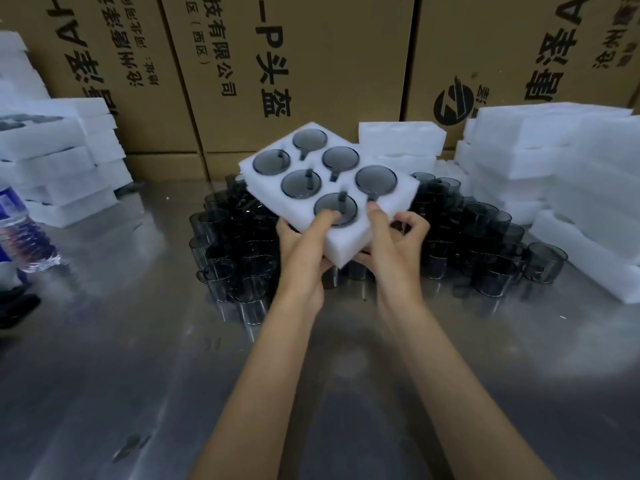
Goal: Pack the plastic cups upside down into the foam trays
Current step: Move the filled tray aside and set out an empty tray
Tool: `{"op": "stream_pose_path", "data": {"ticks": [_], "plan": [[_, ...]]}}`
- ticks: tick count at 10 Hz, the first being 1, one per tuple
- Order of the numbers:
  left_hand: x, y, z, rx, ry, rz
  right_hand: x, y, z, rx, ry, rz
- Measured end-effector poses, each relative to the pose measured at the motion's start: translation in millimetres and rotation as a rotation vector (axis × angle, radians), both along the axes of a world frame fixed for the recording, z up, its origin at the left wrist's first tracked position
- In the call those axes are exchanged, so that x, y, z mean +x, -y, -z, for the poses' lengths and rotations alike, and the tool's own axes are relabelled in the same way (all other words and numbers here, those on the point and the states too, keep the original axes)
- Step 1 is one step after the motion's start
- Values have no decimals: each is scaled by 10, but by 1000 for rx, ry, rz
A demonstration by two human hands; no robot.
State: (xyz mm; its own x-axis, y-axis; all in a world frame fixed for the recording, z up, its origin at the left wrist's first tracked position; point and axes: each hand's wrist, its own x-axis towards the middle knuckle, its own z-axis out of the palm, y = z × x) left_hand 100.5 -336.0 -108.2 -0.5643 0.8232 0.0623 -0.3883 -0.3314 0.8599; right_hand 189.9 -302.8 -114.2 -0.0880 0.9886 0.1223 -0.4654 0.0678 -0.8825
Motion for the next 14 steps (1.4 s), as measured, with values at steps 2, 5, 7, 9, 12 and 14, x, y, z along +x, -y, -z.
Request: {"op": "stream_pose_path", "data": {"ticks": [2, 5, 7, 9, 12, 14], "plan": [[-807, -320, -348, 90, 103, -300, -445, -168, 69, 393, 449, 151], [-2595, -955, -541, -92, 240, -554, -797, -621, 513, 820, 1064, 356], [-3452, -1389, -133, -294, 122, -397, -846, -725, 628, 813, 995, 401], [-3967, -1774, 304, -506, 53, -429, -912, -724, 767, 979, 961, 472], [-4064, -1922, 223, -718, -130, -224, -973, -774, 860, 1024, 986, 504], [-4153, -1898, 111, -569, -127, -16, -952, -763, 844, 1004, 998, 495]]}}
